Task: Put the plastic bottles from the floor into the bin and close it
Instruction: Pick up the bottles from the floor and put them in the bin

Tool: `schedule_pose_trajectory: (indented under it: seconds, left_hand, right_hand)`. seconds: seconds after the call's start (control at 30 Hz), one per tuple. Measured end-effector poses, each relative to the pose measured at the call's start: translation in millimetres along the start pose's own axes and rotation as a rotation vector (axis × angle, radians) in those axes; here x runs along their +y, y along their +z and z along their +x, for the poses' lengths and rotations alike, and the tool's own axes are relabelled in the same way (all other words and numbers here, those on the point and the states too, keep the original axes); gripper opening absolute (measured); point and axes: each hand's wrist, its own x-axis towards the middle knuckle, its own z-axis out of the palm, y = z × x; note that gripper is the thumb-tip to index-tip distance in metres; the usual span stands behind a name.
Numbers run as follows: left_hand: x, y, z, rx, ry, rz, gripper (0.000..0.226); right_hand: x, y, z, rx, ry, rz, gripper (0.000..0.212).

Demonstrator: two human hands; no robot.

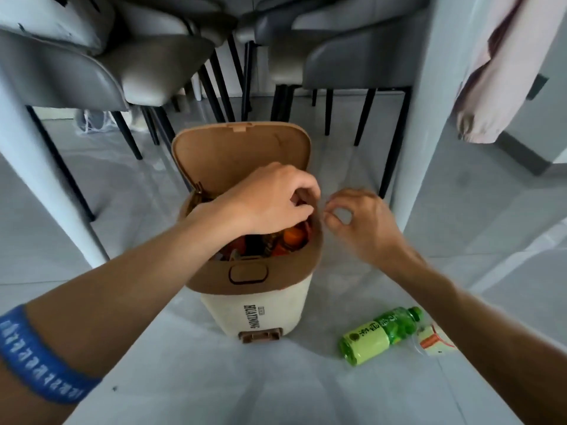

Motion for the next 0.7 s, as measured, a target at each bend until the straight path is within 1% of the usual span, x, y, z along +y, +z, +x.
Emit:
schedule_pose_trajectory:
  seconds: [0.07,0.1,0.17,0.27,0.3,0.37,0.4,0.47,0.5,0.53,0.57,0.6,0.63,0.7]
  left_hand:
    - [30.5,24.7,10.2,-0.003,0.085,-0.022,0.022]
    - [46.2,41.3,15.3,-0.035,0.132,-0.021,0.021]
    - [68.4,74.5,23.0,-0.138,0.21,0.027,0.022]
    - [95.1,132.9,34.4,-0.341,0.221,0.146,0.028]
    - [98.3,152.9,37.5,-0.409,0.195,0.175,0.031]
    - [99.7,196.1,42.1,-0.505,0.099,0.179,0.033]
    - [98.3,216.4,43.0,-0.517,0.032,0.137,0.032]
    - [98.2,261.3,43.3,-0.474,-0.099,0.022,0.032]
    - [97.8,279.9,42.4,-0.446,-0.153,-0.001,0.036]
    - [99.7,299.8,42.5,-0.449,-0.194,0.008,0.046]
    - [100.4,315.2,42.3,-0.483,-0.229,0.038,0.059]
    - [103.1,333.1,39.7,-0.55,-0.259,0.061,0.072]
    - [101.5,342.0,37.5,-0.588,-0.281,0.074,0.082]
    - [98.2,354.6,29.1,-0.6,-0.313,0.082,0.09]
  right_hand:
    - [21.9,-14.7,-17.5,0.038,0.037,-0.005,0.006]
    - [36.1,-22.3,-28.8,0.04,0.053,-0.007,0.003]
    - [61.1,-31.1,-48.7,0.016,0.111,-0.006,0.005]
    - [94.8,-40.0,-81.5,-0.034,0.193,-0.004,0.006]
    - [103.2,-42.7,-91.4,-0.053,0.206,-0.035,0.007]
    - [116.8,-49.5,-109.6,-0.13,0.268,-0.193,0.011]
    - [120.4,-52.9,-117.2,-0.184,0.306,-0.307,0.02]
    - [128.6,-57.8,-136.1,-0.334,0.364,-0.491,0.044]
    - [130.6,-58.7,-143.1,-0.408,0.411,-0.554,0.054]
    - [135.7,-57.9,-151.0,-0.469,0.471,-0.592,0.06]
    - [142.4,-55.0,-156.2,-0.514,0.524,-0.603,0.061]
    - [152.2,-50.6,-165.6,-0.547,0.577,-0.567,0.058]
    - [157.4,-48.0,-169.4,-0.54,0.61,-0.501,0.052]
    - [163.9,-44.0,-176.9,-0.483,0.614,-0.381,0.044]
